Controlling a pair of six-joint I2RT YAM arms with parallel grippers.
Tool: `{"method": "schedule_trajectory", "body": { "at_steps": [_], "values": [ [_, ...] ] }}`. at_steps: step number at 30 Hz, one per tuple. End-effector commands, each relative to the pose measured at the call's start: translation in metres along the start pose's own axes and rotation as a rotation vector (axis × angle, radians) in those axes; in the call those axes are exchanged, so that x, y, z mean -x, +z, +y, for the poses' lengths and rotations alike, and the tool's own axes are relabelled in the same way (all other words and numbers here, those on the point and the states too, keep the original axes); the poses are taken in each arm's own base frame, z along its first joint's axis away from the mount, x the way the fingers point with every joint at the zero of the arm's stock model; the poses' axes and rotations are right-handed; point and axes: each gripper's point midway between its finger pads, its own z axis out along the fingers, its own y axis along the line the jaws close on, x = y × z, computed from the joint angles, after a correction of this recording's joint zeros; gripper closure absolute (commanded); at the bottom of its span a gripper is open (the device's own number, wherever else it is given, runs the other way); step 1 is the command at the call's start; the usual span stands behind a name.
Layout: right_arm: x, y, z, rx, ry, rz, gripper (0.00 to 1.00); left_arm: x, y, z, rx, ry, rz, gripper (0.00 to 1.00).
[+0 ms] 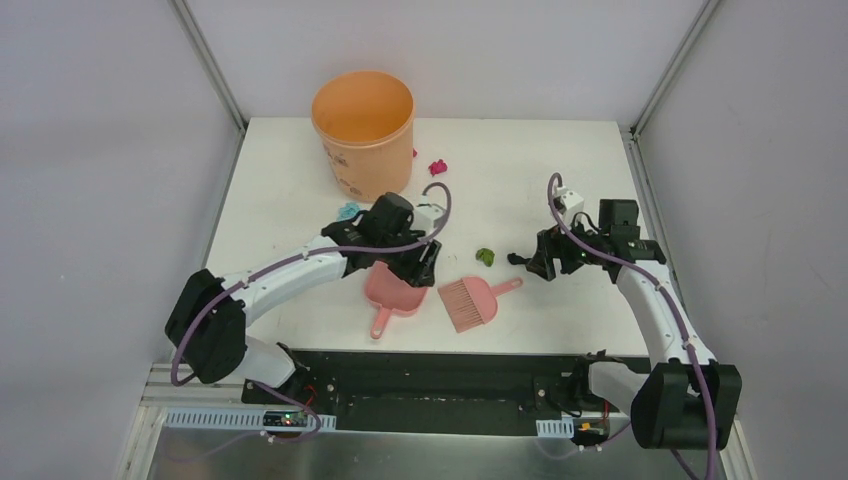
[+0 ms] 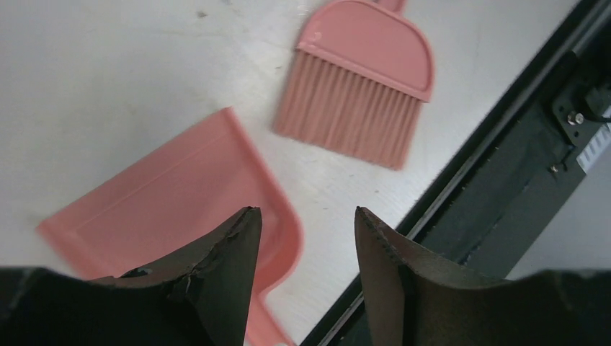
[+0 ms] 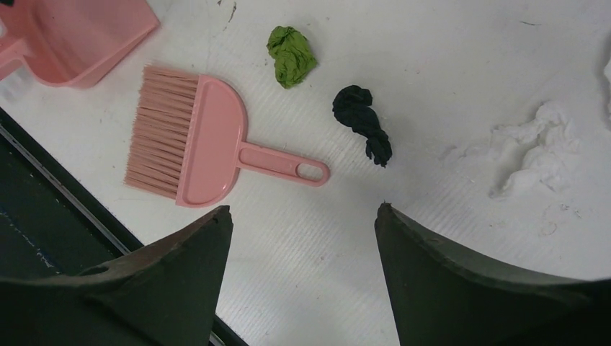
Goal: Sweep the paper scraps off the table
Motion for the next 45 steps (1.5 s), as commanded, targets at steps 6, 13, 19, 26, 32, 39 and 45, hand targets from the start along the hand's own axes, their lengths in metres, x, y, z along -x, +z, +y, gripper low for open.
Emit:
{"method": "schedule_trajectory", "body": {
  "at_steps": [6,13,19,26,32,39,45],
  "values": [
    [0.012,0.003,0.007,0.032,-0.053,-0.015,0.27,0.007,0.035,-0.064,0.016,0.163,0.052,0.48],
    [0.015,0.001,0.004,0.006,-0.051,-0.028,0.27,-0.01,0.078,-0.088,0.094,0.34,0.185,0.58],
    [0.012,0.003,0.005,0.023,-0.038,-0.014,0.27,-0.02,0.087,-0.09,0.09,0.424,0.236,0.61],
    [0.014,0.002,0.013,0.067,-0.024,-0.021,0.26,-0.035,0.096,-0.099,0.023,0.443,0.271,0.69],
    [0.011,0.005,0.01,0.062,-0.009,-0.002,0.26,-0.032,0.102,-0.093,0.068,0.468,0.253,0.67],
    [0.016,0.001,0.014,0.102,0.04,-0.028,0.25,-0.034,0.114,-0.094,0.067,0.455,0.256,0.65],
    [0.018,-0.003,0.013,0.131,0.087,-0.044,0.25,-0.035,0.122,-0.094,0.078,0.451,0.244,0.63]
  ]
}}
